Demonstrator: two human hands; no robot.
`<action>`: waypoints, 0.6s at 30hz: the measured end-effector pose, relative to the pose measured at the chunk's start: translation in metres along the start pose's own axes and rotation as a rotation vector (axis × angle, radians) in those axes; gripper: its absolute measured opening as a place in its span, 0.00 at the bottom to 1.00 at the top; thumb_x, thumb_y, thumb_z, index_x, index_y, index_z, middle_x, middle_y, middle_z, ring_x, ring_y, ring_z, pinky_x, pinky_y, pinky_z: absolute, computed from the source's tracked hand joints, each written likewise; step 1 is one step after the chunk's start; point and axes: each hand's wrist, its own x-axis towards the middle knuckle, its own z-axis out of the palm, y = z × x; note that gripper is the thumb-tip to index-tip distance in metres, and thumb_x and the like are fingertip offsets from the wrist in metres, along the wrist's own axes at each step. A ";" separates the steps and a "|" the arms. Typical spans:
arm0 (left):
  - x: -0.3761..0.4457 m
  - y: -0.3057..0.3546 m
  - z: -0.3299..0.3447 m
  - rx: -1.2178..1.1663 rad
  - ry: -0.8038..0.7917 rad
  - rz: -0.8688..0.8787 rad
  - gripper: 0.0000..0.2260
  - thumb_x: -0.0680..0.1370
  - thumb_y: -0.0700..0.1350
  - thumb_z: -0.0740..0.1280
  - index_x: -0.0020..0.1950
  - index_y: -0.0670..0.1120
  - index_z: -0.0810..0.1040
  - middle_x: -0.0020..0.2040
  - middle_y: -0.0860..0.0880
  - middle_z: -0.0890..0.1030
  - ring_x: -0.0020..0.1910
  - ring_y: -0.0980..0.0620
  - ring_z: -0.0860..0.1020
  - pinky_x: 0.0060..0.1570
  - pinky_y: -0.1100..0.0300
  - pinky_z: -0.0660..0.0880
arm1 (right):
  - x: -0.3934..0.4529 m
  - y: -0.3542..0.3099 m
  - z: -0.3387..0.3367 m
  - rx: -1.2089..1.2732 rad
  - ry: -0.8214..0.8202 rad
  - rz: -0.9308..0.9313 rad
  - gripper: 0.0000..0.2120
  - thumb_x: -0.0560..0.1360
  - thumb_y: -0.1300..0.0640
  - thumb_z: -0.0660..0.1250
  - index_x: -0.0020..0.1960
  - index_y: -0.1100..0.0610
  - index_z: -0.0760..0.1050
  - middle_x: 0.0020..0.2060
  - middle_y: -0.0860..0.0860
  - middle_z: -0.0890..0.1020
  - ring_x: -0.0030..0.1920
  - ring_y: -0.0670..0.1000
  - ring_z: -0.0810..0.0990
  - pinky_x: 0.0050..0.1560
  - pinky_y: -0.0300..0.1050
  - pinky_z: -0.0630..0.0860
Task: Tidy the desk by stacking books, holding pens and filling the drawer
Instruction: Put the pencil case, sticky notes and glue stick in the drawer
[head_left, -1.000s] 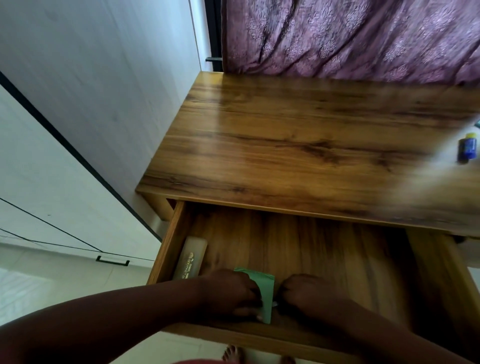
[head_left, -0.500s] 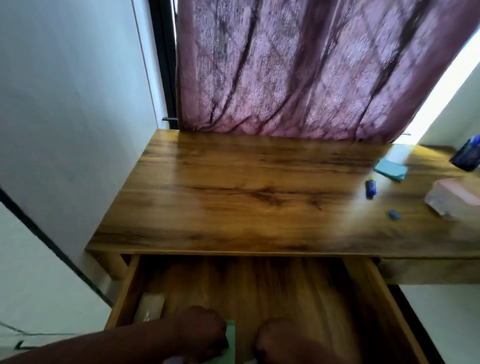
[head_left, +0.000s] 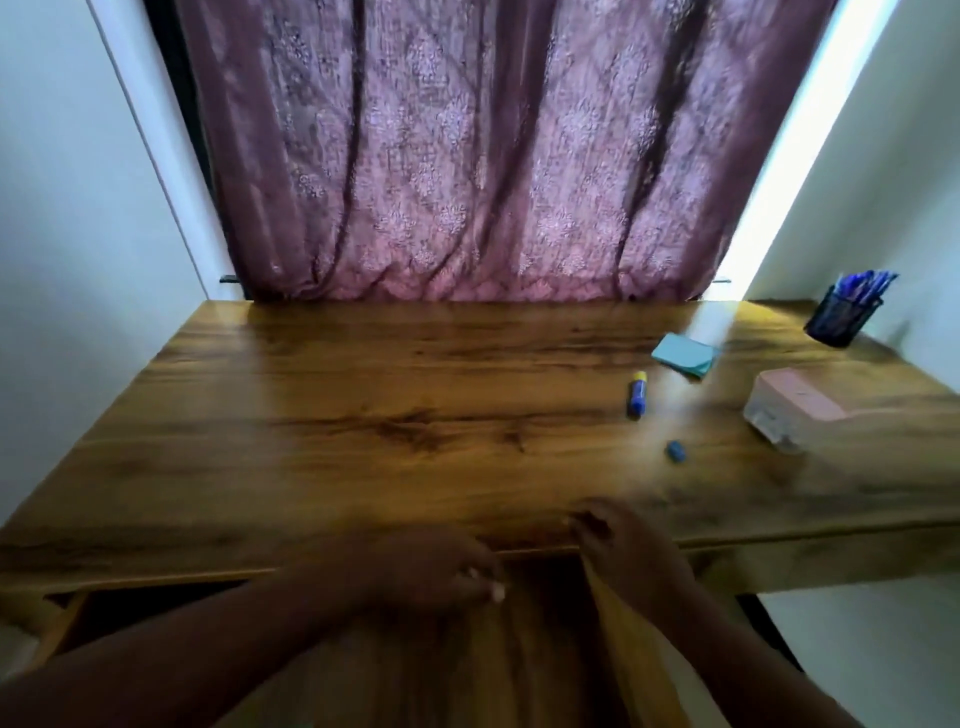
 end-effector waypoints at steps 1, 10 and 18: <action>0.033 0.018 -0.019 -0.007 0.095 0.011 0.18 0.77 0.58 0.61 0.54 0.47 0.81 0.50 0.46 0.83 0.50 0.50 0.80 0.48 0.59 0.74 | 0.015 0.031 -0.019 -0.033 0.104 0.037 0.09 0.74 0.53 0.65 0.52 0.51 0.81 0.47 0.48 0.84 0.46 0.49 0.82 0.47 0.40 0.74; 0.314 0.085 -0.059 0.162 0.382 -0.283 0.27 0.77 0.57 0.63 0.75 0.53 0.64 0.71 0.41 0.69 0.69 0.41 0.67 0.68 0.52 0.66 | 0.073 0.168 -0.039 -0.335 -0.012 0.137 0.23 0.77 0.56 0.60 0.71 0.54 0.65 0.70 0.58 0.70 0.70 0.57 0.67 0.67 0.49 0.66; 0.367 0.080 -0.023 0.327 0.535 -0.381 0.16 0.79 0.51 0.59 0.65 0.54 0.76 0.64 0.45 0.76 0.62 0.40 0.72 0.60 0.49 0.70 | 0.072 0.185 -0.014 -0.333 0.248 0.064 0.17 0.71 0.58 0.69 0.59 0.60 0.78 0.51 0.56 0.84 0.55 0.57 0.81 0.56 0.51 0.77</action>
